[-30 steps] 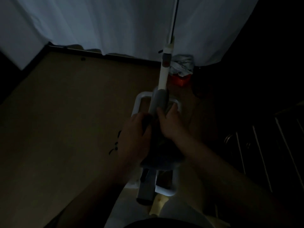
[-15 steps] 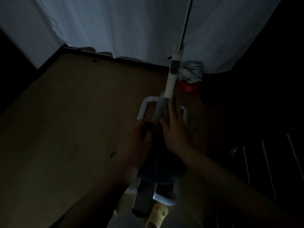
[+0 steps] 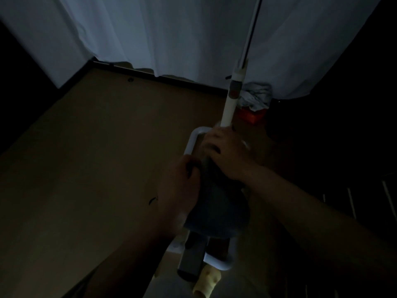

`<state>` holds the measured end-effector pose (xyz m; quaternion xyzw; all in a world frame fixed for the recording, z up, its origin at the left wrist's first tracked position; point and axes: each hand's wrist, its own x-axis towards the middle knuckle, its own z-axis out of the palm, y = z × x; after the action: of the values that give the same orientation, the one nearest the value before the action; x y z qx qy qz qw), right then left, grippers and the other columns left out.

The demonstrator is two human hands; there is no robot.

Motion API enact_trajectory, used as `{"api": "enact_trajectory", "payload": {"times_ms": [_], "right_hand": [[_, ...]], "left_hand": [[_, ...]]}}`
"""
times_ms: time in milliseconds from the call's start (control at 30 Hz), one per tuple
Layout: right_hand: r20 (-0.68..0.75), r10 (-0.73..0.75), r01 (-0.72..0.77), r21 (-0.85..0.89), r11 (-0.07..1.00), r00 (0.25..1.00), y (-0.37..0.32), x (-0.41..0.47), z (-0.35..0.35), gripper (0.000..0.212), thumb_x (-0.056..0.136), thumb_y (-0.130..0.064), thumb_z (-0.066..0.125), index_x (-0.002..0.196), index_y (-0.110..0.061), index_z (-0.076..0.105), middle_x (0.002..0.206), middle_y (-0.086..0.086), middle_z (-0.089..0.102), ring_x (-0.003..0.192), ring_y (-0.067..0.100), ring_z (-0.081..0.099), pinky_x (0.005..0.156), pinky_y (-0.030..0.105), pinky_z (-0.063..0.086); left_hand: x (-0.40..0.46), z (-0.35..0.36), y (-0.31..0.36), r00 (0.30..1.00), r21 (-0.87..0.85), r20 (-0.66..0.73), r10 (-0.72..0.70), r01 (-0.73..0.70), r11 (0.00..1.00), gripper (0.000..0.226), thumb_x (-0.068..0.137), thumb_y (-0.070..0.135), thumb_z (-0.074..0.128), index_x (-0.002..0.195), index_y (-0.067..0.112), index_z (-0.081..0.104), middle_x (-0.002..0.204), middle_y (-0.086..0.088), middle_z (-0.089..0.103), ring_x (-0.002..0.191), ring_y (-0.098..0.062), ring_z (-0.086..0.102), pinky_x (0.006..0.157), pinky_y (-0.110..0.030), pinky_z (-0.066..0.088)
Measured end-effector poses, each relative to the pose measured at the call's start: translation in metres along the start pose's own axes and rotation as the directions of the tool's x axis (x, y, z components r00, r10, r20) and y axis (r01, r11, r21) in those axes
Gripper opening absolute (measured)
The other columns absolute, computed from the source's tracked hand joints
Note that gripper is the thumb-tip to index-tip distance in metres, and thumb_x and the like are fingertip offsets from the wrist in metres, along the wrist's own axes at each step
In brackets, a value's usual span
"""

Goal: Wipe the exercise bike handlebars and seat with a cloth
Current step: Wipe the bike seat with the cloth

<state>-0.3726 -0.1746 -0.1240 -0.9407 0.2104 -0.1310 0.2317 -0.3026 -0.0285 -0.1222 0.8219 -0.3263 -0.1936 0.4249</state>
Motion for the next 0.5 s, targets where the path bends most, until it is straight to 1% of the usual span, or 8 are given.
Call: {"api": "enact_trajectory", "payload": {"times_ms": [67, 100, 200, 233, 300, 367, 433, 500], "right_hand": [[0.11, -0.162, 0.172, -0.087, 0.981, 0.981, 0.005, -0.006, -0.006, 0.018, 0.092, -0.026, 0.054, 0.101, -0.021, 0.068, 0.114, -0.005, 0.062, 0.116, 0.015, 0.047, 0.113, 0.037, 0.019], [0.113, -0.167, 0.18, -0.12, 0.976, 0.979, 0.007, -0.003, -0.008, 0.018, 0.093, -0.029, 0.052, 0.101, -0.024, 0.067, 0.114, -0.008, 0.062, 0.117, 0.013, 0.046, 0.114, 0.036, 0.012], [0.025, 0.01, -0.008, -0.114, 0.994, 1.0, -0.009, 0.009, -0.007, 0.018, 0.093, -0.028, 0.051, 0.094, -0.021, 0.068, 0.108, -0.004, 0.064, 0.113, 0.017, 0.05, 0.111, 0.035, 0.014], [0.025, 0.009, -0.005, -0.12, 0.993, 1.0, -0.019, 0.009, -0.003, 0.019, 0.092, -0.026, 0.053, 0.092, -0.018, 0.07, 0.106, -0.002, 0.066, 0.109, 0.018, 0.052, 0.108, 0.033, 0.018], [0.123, -0.12, 0.135, -0.124, 0.983, 0.985, -0.028, 0.0, 0.007, 0.02, 0.092, -0.024, 0.053, 0.096, -0.018, 0.071, 0.106, -0.002, 0.068, 0.105, 0.018, 0.055, 0.106, 0.033, 0.02], [0.212, -0.18, 0.203, -0.092, 0.975, 0.96, -0.027, -0.01, 0.0, 0.021, 0.095, -0.028, 0.049, 0.106, -0.026, 0.067, 0.113, -0.008, 0.066, 0.11, 0.012, 0.052, 0.111, 0.034, 0.013], [0.152, -0.112, 0.131, -0.121, 0.984, 0.982, -0.022, -0.01, -0.005, 0.023, 0.097, -0.033, 0.044, 0.111, -0.031, 0.062, 0.12, -0.012, 0.061, 0.119, 0.007, 0.045, 0.113, 0.034, 0.001], [0.096, -0.005, 0.021, -0.166, 0.986, 0.995, -0.036, -0.014, 0.003, 0.026, 0.099, -0.034, 0.041, 0.112, -0.027, 0.062, 0.122, -0.008, 0.059, 0.121, 0.012, 0.044, 0.113, 0.033, 0.002]], "left_hand": [[0.003, -0.003, -0.002, 0.995, -0.115, -0.011, -0.1, 0.098, 0.989, 0.02, 0.086, 0.019, 0.049, 0.082, 0.032, 0.063, 0.082, 0.004, 0.066, 0.077, -0.015, 0.062, 0.068, -0.029, 0.044], [0.005, -0.005, -0.002, 0.988, -0.178, -0.007, -0.155, 0.151, 0.972, 0.023, 0.086, 0.016, 0.049, 0.077, 0.033, 0.062, 0.081, 0.003, 0.067, 0.075, -0.015, 0.062, 0.068, -0.029, 0.045], [-0.001, -0.016, -0.005, 0.964, -0.244, 0.034, -0.266, 0.266, 0.933, 0.026, 0.087, 0.01, 0.051, 0.083, 0.029, 0.067, 0.084, 0.004, 0.068, 0.077, -0.011, 0.061, 0.064, -0.026, 0.042], [-0.006, -0.019, -0.007, 0.962, -0.252, 0.048, -0.269, 0.273, 0.929, 0.025, 0.088, 0.009, 0.05, 0.09, 0.025, 0.069, 0.087, 0.005, 0.068, 0.081, -0.01, 0.061, 0.065, -0.025, 0.042], [-0.019, -0.023, -0.012, 0.971, -0.267, 0.056, -0.234, 0.24, 0.933, 0.025, 0.091, 0.011, 0.048, 0.099, 0.021, 0.07, 0.093, 0.004, 0.069, 0.087, -0.009, 0.063, 0.073, -0.027, 0.046], [-0.027, -0.03, -0.014, 0.982, -0.281, 0.061, -0.176, 0.186, 0.942, 0.023, 0.093, 0.013, 0.048, 0.1, 0.021, 0.069, 0.091, 0.008, 0.069, 0.082, 0.001, 0.063, 0.07, -0.016, 0.047], [-0.029, -0.036, -0.017, 0.983, -0.329, 0.087, -0.162, 0.182, 0.927, 0.021, 0.094, 0.01, 0.049, 0.099, 0.016, 0.068, 0.087, 0.009, 0.067, 0.074, 0.011, 0.06, 0.058, -0.003, 0.041], [-0.029, -0.042, -0.022, 0.981, -0.379, 0.093, -0.172, 0.194, 0.905, 0.021, 0.094, 0.003, 0.048, 0.102, 0.006, 0.068, 0.088, 0.005, 0.066, 0.072, 0.011, 0.06, 0.058, -0.002, 0.041]]}}
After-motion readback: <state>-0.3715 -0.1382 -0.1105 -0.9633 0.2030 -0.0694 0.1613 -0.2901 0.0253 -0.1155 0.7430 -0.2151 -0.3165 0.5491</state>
